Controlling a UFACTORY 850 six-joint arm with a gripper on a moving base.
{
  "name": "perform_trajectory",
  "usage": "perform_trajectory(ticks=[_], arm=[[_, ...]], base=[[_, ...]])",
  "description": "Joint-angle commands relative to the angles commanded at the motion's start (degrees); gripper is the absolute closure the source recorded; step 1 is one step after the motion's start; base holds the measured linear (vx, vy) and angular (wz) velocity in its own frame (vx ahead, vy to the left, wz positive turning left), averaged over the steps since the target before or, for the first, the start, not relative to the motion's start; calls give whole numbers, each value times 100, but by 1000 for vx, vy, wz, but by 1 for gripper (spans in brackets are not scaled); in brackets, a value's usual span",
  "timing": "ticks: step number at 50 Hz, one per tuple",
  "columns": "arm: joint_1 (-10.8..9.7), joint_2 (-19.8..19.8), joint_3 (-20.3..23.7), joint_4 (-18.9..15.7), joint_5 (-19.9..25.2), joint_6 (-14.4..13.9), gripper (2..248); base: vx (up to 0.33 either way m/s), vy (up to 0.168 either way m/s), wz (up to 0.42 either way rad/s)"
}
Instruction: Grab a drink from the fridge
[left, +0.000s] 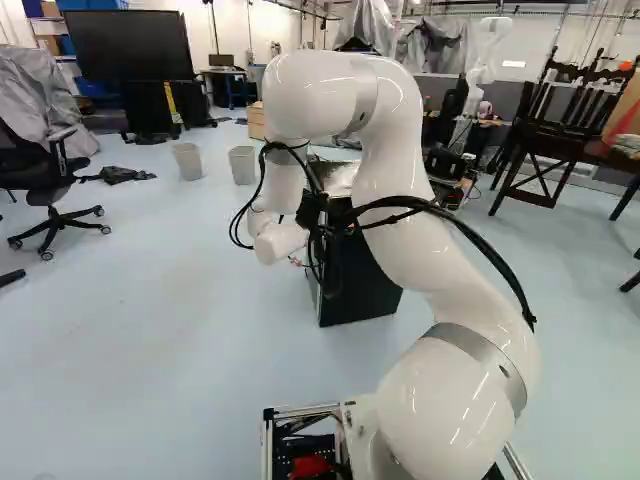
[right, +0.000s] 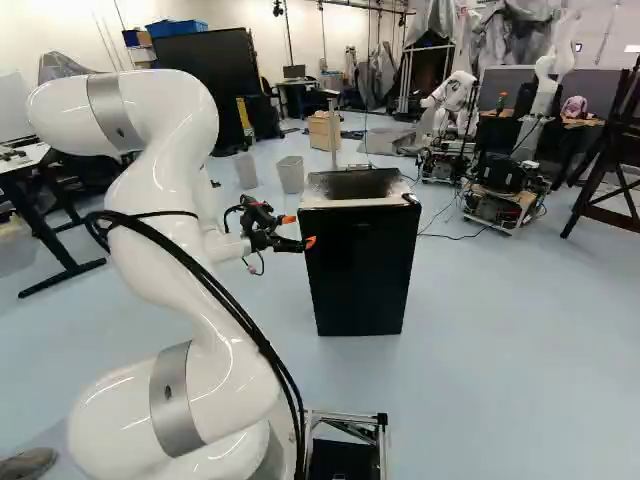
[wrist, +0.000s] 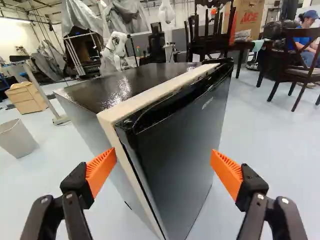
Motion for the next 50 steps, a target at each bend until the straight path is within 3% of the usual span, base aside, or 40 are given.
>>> perform_trajectory(ticks=[50], arm=[[-113, -3, -6, 0, 362, 0, 3]], base=[[0, 0, 0]])
